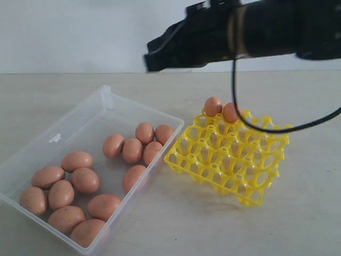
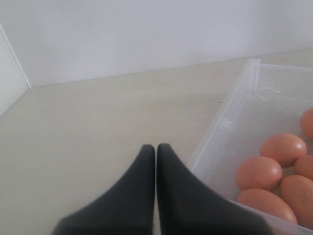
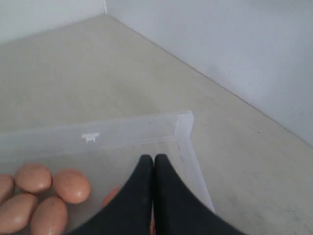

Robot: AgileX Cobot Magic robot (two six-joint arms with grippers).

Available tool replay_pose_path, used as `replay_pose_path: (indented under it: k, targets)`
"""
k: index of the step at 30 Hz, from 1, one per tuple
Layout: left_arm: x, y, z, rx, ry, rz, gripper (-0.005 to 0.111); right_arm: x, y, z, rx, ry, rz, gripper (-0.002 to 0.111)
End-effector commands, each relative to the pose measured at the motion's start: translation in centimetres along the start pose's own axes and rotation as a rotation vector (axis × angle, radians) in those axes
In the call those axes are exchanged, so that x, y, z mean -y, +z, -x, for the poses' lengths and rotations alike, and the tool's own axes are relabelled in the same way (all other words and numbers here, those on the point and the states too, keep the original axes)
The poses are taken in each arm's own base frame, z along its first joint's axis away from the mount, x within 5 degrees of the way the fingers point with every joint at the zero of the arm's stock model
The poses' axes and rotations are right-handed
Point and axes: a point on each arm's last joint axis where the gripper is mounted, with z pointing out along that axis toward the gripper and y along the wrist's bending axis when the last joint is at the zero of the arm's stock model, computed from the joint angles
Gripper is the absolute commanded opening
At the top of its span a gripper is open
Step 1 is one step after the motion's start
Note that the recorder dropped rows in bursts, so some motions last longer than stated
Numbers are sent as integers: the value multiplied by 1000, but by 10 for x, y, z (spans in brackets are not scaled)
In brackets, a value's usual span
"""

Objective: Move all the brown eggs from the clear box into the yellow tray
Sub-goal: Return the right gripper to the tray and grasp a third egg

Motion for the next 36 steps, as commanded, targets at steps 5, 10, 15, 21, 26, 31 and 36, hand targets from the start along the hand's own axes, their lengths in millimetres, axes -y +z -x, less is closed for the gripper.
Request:
replay_pose_path:
  k: [5, 10, 15, 21, 26, 31, 36]
  targets:
    - [1, 0, 0, 9, -8, -7, 1, -107, 80, -48, -201, -123, -50, 0]
    - [1, 0, 0, 9, -8, -7, 1, -89, 91, -47, -322, -484, -212, 0]
    - [1, 0, 0, 9, -8, -7, 1, -53, 70, -24, -536, -562, -617, 0]
    - [1, 0, 0, 9, -8, -7, 1, -58, 56, -9, -880, -298, -196, 0]
    - [1, 0, 0, 9, -8, -7, 1, -84, 53, -1, -904, -41, 283, 0]
    - [1, 0, 1, 15, -5, -9, 1, -85, 68, 0, -797, -60, 284, 0]
    - [1, 0, 1, 15, -5, -9, 1, -80, 97, -10, -682, -180, 278, 0]
